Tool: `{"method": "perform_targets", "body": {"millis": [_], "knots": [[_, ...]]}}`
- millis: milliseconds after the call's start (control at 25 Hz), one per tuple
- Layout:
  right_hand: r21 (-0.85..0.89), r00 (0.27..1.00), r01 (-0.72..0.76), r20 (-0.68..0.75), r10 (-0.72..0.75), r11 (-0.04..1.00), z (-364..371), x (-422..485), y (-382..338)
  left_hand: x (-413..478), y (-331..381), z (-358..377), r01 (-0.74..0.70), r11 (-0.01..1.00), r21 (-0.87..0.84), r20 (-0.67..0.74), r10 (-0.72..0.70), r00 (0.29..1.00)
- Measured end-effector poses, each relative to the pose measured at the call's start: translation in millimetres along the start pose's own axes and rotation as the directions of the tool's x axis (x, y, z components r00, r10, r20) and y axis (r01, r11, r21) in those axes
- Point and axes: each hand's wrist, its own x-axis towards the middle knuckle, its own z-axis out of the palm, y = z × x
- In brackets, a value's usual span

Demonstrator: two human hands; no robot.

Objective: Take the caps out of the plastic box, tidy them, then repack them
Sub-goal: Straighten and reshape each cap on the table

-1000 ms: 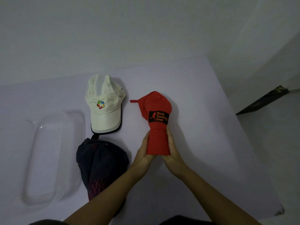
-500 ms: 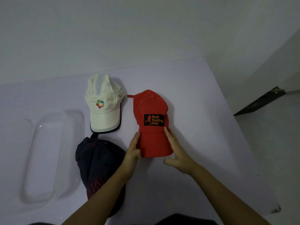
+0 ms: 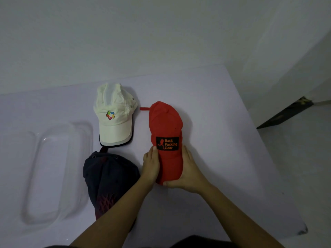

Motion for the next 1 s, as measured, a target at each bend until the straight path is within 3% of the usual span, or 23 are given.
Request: {"method": "perform_targets", "body": {"millis": [200, 440, 680, 840, 1000], "knots": [[0.006, 1.0, 0.016, -0.001, -0.016, 1.0, 5.9, -5.6, 2.8, -3.9, 8.9, 1.2, -0.141, 0.982, 0.123, -0.022, 0.145, 0.989], [-0.003, 1.0, -0.02, 0.003, 0.02, 1.0, 8.4, -12.9, 2.9, 0.0, 2.8, 2.2, -0.176, 0.962, 0.211, 0.01, 0.178, 0.984], [-0.069, 0.991, -0.066, -0.117, 0.057, 0.995, 2.2, -9.7, -3.8, -1.1, 21.4, -3.5, -0.093, 0.988, 0.127, -0.046, 0.099, 0.994], [-0.098, 0.992, -0.037, -0.124, 0.025, 0.995, -6.4, -4.6, -1.9, 1.4, 30.3, -4.0, -0.164, 0.975, 0.152, -0.038, 0.172, 0.984], [-0.119, 0.997, -0.008, -0.083, -0.002, 0.993, -8.3, -4.0, 0.8, 4.2, 20.3, -3.3, -0.127, 0.985, 0.115, -0.017, 0.13, 0.991]]}}
